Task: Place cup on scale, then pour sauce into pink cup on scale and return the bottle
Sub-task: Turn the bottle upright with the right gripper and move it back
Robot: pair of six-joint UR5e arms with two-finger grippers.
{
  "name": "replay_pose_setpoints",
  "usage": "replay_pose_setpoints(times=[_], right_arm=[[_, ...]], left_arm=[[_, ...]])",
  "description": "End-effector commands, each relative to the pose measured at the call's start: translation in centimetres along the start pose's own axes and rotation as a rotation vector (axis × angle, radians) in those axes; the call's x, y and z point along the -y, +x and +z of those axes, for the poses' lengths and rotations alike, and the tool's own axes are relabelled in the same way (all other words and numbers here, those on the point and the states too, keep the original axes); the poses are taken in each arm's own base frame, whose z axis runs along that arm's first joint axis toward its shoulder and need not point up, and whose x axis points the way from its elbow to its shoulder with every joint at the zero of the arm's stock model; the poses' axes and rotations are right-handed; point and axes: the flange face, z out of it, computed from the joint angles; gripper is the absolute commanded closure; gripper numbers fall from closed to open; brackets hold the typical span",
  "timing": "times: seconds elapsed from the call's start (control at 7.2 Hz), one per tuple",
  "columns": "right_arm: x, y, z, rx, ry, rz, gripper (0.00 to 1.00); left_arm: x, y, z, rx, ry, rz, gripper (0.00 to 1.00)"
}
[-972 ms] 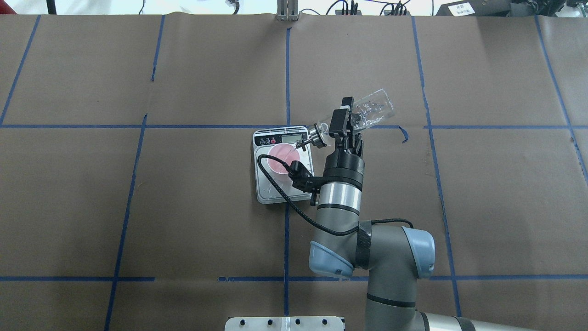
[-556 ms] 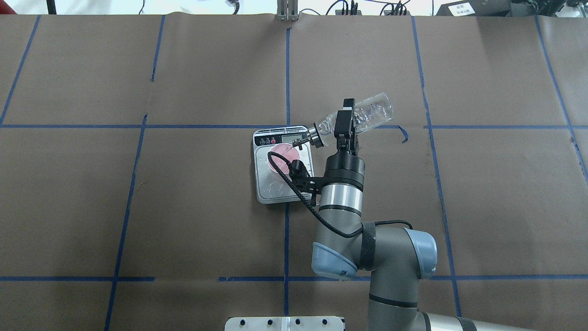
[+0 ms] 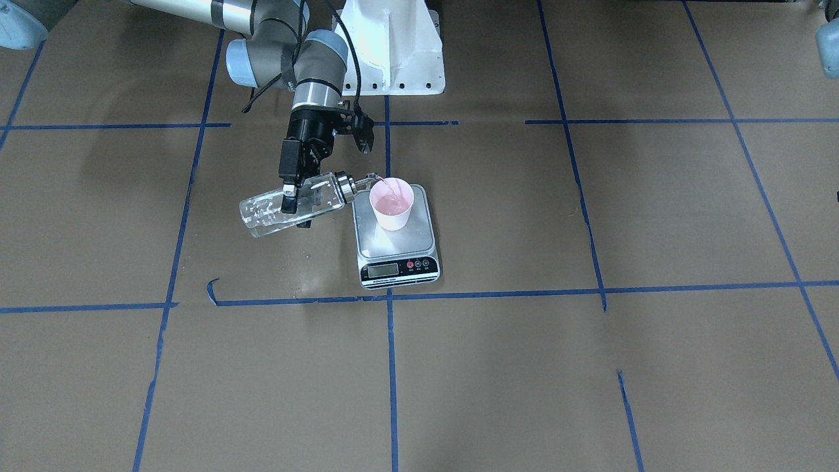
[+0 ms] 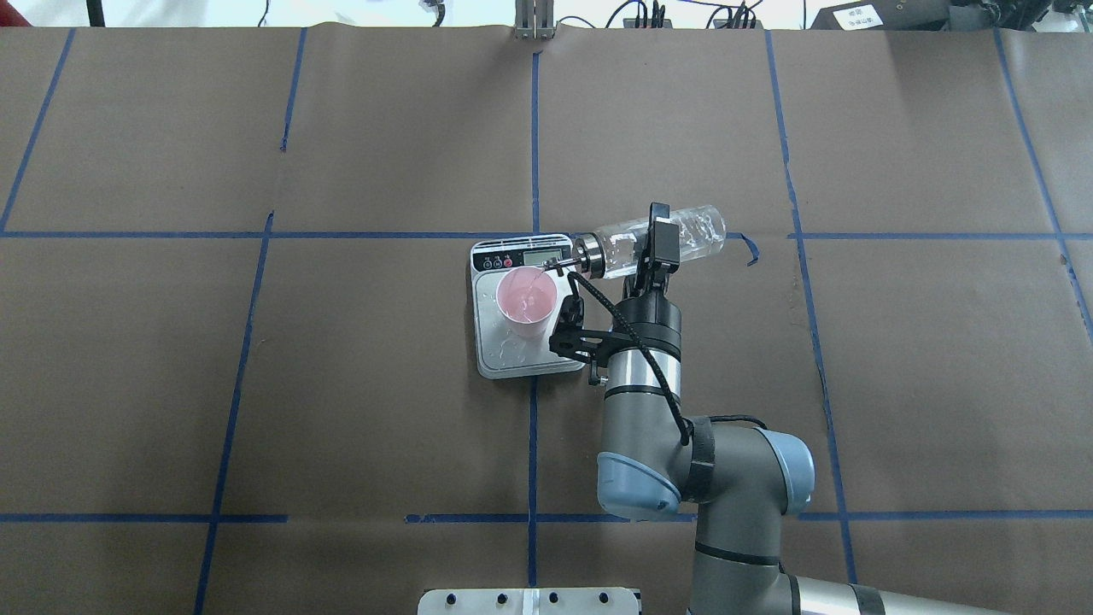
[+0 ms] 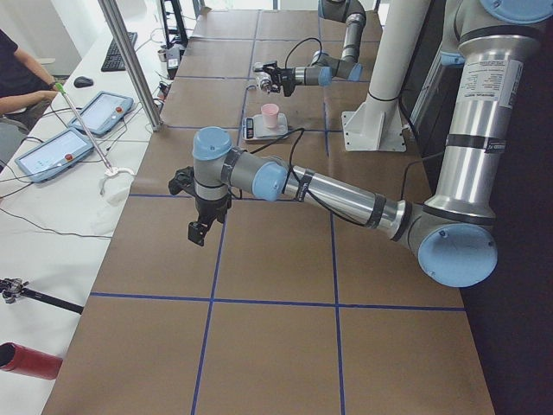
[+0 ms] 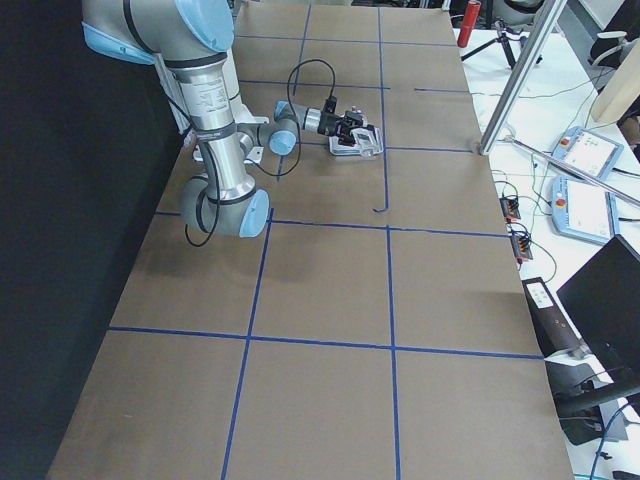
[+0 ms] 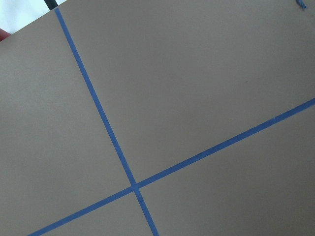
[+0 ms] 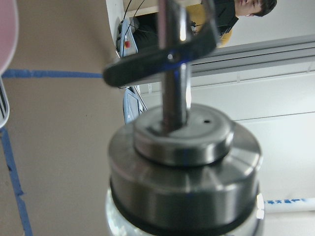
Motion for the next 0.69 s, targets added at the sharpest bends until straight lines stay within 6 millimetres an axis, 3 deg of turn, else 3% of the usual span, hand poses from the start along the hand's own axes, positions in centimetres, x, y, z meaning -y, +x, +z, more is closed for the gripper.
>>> replay_pose_setpoints(times=[0.0, 0.28, 0.56], right_arm=[[0.3, 0.9, -0.3, 0.097, 0.043, 0.392, 1.00], [0.2, 0.5, -0.4, 0.180, 0.005, 0.745, 1.00], [-2.9, 2.2, -1.1, 0.241, -0.039, 0.989, 1.00]], left_arm=[[0.0, 0.0, 0.0, 0.000, 0.001, -0.007, 0.00], [0.3, 0.1, -0.2, 0.001, 0.004, -0.009, 0.00], [0.4, 0.2, -0.1, -0.001, 0.004, -0.016, 0.00]])
